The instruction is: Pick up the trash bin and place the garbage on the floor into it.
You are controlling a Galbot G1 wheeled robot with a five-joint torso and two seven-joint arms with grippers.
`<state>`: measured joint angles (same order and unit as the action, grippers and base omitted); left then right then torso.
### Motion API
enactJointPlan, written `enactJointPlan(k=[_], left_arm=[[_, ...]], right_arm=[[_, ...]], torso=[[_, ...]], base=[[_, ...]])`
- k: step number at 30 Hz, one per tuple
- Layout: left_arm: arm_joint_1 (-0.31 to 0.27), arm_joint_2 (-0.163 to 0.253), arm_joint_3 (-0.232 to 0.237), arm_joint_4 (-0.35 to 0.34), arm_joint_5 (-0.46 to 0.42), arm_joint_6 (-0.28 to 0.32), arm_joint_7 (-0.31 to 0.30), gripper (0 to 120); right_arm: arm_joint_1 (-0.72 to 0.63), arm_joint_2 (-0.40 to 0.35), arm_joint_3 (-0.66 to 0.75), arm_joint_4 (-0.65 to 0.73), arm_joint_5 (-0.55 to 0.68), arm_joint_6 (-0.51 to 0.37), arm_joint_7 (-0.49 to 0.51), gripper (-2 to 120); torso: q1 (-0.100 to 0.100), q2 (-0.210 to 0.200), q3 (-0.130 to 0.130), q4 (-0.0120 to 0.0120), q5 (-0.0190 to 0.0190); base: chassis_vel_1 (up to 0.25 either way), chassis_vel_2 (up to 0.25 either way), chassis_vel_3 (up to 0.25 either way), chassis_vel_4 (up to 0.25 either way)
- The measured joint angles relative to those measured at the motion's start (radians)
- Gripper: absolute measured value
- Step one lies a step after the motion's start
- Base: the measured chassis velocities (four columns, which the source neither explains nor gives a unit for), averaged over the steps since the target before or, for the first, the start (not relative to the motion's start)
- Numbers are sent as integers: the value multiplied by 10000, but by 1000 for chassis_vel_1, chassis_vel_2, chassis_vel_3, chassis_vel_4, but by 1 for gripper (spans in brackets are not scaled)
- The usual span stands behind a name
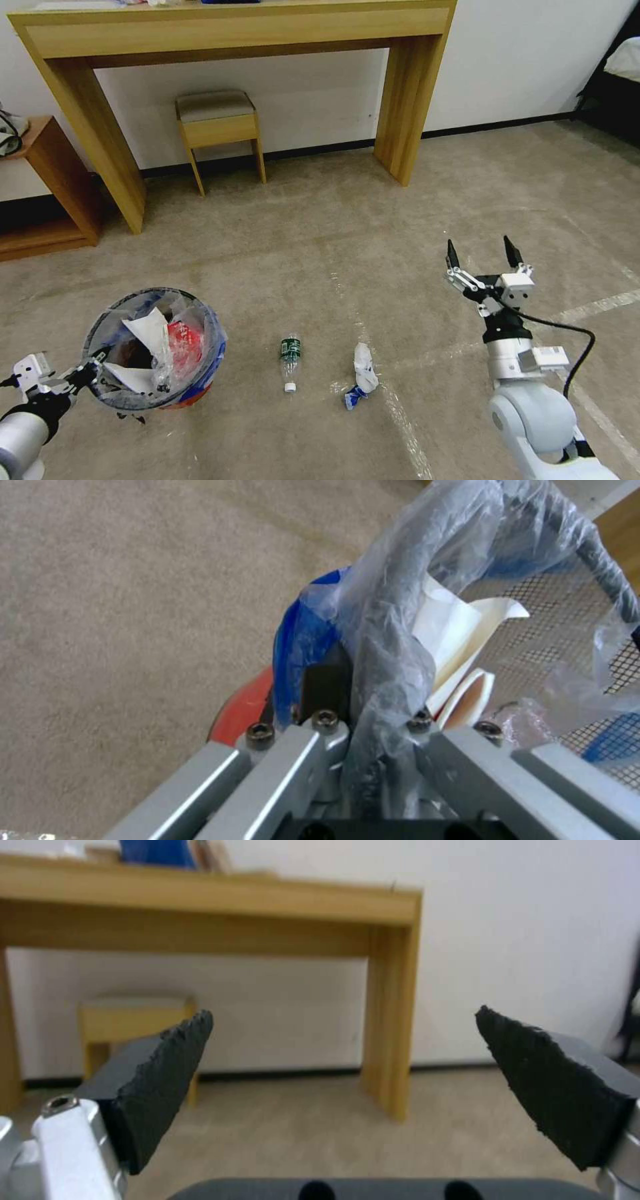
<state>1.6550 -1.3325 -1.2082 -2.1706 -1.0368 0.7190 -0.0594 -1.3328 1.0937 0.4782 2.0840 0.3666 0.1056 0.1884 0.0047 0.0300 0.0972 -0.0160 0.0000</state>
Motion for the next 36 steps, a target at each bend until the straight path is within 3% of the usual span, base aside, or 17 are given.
enactJointPlan(k=[1, 2, 4, 5, 7, 8, 9, 10, 12, 13, 16, 21, 26, 33, 36], left_arm=[[-9, -6, 6, 9, 9, 0, 2, 1], [-9, -6, 6, 9, 9, 0, 2, 1], [-77, -30, 36, 75, 22, -1, 2, 1], [-77, -30, 36, 75, 22, -1, 2, 1], [-184, -9, 96, 207, 46, -1, -9, 1], [-184, -9, 96, 207, 46, -1, -9, 1], [-310, 71, 189, 316, 51, 2, -32, 1], [-310, 71, 189, 316, 51, 2, -32, 1], [-489, 184, 318, 505, 50, 16, -36, 1], [-497, 184, 320, 554, 50, 18, -26, 1], [-513, 189, 296, 651, 58, 20, -7, 1], [-532, 219, 246, 692, 57, 15, 9, 1], [-488, 172, 225, 693, 51, 3, 25, 1], [-423, 92, 189, 694, 70, -14, 56, 1], [-417, 110, 174, 694, 70, -14, 56, 1]], right_arm=[[232, -247, -308, 64, 420, -613, 321, 100], [232, -247, -308, 64, 420, -613, 321, 100], [1002, -892, -1363, 345, 1906, -2881, 1662, 100], [1002, -892, -1363, 345, 1906, -2881, 1662, 100], [1836, -1366, -2150, 387, 3551, -5071, 2852, 100], [1836, -1366, -2150, 387, 3551, -5071, 2852, 100], [2042, -1546, -2310, 400, 4460, -5941, 3337, 100], [2042, -1546, -2310, 400, 4460, -5941, 3337, 100], [2565, -1893, -2661, 302, 6826, -7819, 4628, 100], [2766, -1966, -2878, 145, 7693, -8292, 5075, 100], [3185, -2017, -3640, -438, 8780, -8606, 5801, 100], [3598, -1876, -4955, -1468, 8967, -8623, 6143, 100], [3877, -1486, -5999, -2692, 8233, -8566, 5820, 100], [4259, -480, -6411, -4757, 7166, -8490, 4938, 100], [4289, -223, -6490, -5027, 7052, -8470, 4761, 100]], torso=[[0, 1, 0, 0, 0], [0, 1, 0, 0, 0], [0, 0, 0, 0, 0], [0, 0, 0, 0, 0], [0, 0, 1, 5, 0], [0, 0, 1, 5, 0], [0, 0, 1, 6, 0], [0, 0, 1, 6, 0], [0, 0, 0, -3, -2], [1, 1, 1, -3, -1], [1, 2, 0, 1, -2], [1, 1, 1, 1, 0], [0, 1, 1, 0, 0], [1, 1, 1, 0, 0], [1, 2, 1, 0, -2]], base=[[0, 0, 0, 0], [0, 0, 0, 0], [0, 0, 0, 0], [0, 0, 0, 0], [0, 0, 0, 0], [0, 0, 0, 0], [0, 0, 0, 0], [0, 0, 0, 0], [0, 0, 0, 0], [0, 0, 0, 0], [0, 0, 0, 0], [0, 0, 0, 0], [0, 0, 0, 0], [0, 0, 0, 0], [0, 0, 0, 0]])
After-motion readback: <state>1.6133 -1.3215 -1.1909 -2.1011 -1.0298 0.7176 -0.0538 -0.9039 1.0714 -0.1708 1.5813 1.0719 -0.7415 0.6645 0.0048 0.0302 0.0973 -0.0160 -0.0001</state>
